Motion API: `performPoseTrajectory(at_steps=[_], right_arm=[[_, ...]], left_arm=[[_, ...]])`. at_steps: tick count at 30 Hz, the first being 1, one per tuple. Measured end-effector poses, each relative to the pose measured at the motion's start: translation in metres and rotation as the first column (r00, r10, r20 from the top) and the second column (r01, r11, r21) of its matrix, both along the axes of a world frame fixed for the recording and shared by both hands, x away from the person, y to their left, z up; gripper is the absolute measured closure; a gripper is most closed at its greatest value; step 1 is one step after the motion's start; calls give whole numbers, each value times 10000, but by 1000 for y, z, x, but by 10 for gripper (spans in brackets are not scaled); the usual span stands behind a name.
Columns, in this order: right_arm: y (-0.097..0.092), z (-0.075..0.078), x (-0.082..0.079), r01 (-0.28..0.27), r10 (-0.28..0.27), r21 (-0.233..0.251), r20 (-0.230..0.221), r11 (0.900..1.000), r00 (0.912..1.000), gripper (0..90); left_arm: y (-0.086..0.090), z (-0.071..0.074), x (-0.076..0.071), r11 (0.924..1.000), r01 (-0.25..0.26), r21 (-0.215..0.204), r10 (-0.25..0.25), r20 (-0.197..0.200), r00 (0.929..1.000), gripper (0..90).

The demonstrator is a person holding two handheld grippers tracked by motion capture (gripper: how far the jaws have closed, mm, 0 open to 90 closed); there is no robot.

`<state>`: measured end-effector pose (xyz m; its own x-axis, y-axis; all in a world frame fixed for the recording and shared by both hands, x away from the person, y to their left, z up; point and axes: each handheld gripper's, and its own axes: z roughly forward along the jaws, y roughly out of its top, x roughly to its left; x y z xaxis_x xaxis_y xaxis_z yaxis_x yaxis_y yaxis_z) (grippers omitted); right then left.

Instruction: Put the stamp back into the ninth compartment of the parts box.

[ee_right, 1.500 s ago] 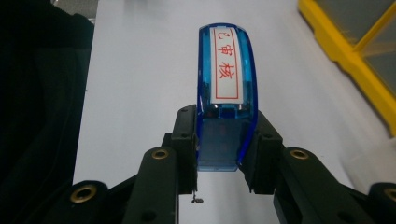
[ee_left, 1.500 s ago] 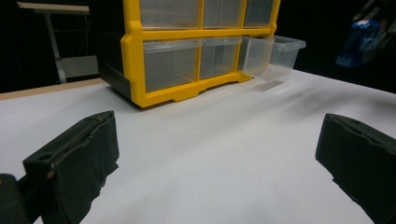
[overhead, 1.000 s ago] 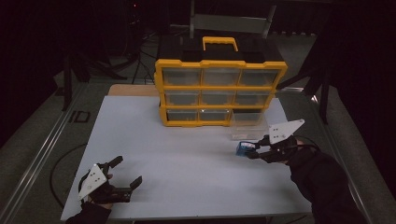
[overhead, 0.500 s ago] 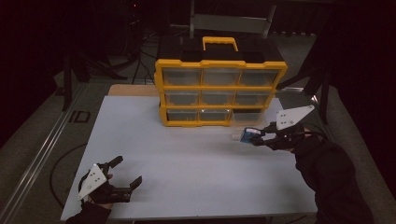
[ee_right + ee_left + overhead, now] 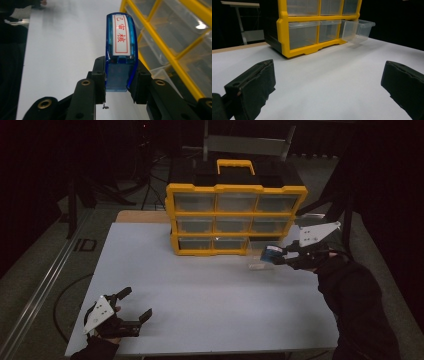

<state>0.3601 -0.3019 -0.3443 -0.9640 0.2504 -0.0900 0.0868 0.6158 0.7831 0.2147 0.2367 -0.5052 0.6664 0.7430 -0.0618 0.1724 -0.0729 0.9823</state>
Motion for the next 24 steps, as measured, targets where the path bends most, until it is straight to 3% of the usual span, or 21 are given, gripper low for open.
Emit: performPoseTrajectory(at_steps=[12, 20, 24], right_arm=[[-10, 17, 34, 980, -978, -36, 322, 9952, 9947, 697], [-11, 14, 47, 1362, -1360, -29, 369, 9907, 9900, 697], [-14, 6, 53, 1500, -1500, 57, 156, 9887, 9886, 697]], left_arm=[[0, 0, 0, 10000, 30, -26, -30, -4, 10000, 1], [1, 0, 0, 10000, 46, -60, -47, -27, 10000, 1], [0, 0, 0, 10000, 76, -56, -77, -30, 10000, 1]])
